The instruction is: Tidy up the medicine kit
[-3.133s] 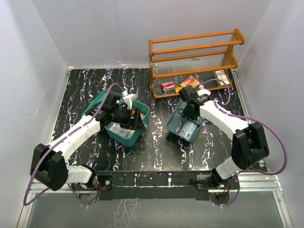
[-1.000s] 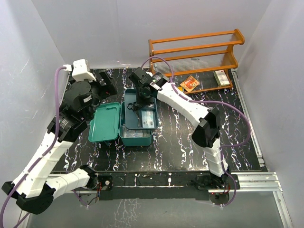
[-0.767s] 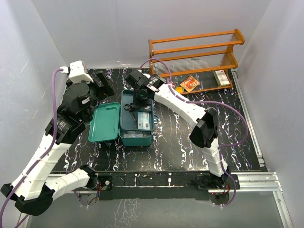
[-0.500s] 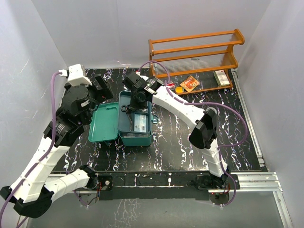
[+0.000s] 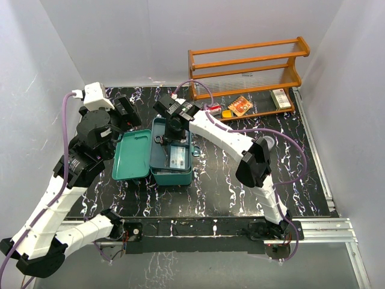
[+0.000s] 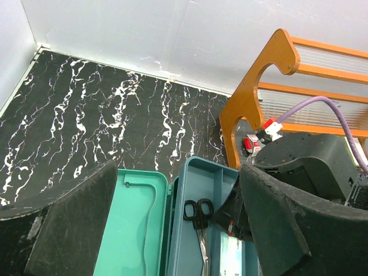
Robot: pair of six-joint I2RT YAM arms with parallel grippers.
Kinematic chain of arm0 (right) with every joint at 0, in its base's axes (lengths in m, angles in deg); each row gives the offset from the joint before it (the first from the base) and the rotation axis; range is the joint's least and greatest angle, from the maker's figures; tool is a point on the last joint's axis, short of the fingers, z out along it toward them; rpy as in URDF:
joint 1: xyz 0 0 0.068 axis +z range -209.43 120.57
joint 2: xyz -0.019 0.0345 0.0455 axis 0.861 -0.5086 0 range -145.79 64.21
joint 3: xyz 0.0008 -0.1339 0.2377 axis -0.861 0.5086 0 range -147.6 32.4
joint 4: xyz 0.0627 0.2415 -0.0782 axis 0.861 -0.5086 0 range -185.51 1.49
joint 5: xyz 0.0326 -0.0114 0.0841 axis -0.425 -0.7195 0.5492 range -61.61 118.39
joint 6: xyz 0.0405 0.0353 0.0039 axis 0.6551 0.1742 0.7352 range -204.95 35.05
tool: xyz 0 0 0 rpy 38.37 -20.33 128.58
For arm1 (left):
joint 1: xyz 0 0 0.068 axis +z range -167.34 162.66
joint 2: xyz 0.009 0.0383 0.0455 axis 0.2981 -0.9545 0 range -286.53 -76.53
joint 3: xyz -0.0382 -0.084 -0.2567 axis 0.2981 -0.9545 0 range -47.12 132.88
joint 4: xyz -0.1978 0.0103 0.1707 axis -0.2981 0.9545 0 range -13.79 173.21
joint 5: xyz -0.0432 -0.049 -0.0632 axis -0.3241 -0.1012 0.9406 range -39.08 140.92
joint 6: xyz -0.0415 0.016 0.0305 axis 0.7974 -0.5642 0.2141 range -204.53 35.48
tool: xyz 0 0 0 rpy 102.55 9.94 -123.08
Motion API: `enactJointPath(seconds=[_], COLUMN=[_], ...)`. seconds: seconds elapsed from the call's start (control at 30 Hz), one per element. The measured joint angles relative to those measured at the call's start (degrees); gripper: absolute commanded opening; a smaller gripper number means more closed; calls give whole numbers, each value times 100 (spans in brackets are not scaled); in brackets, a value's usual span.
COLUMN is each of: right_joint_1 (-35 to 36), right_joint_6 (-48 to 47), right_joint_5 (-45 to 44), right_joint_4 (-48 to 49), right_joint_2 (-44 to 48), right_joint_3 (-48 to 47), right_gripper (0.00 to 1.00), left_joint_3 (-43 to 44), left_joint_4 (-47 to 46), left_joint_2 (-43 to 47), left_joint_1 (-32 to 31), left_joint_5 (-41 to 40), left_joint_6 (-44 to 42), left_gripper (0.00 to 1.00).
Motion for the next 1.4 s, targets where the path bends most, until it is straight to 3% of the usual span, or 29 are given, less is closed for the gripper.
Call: enactJointPath(seconds=[0.83,1.27,1.4], right_joint_1=[13,13,13], right_joint_6=[-280,-297,-295], right_joint_5=[-96,-4,55], right_joint_4=[-4,-162,-208], right_joint_2=[-168,-197,-197], right_joint_3=[0,-114,-114], right_gripper=[0,0,0], left_joint_3=[-83,-990,-1320], left_joint_4=[11,608,763], left_joint_2=[-48,-13,-13], left_joint_1=[0,0,0], left_joint_5=[-15,442,780], left_joint_6=[-59,693,988], left_gripper=[87,61,57])
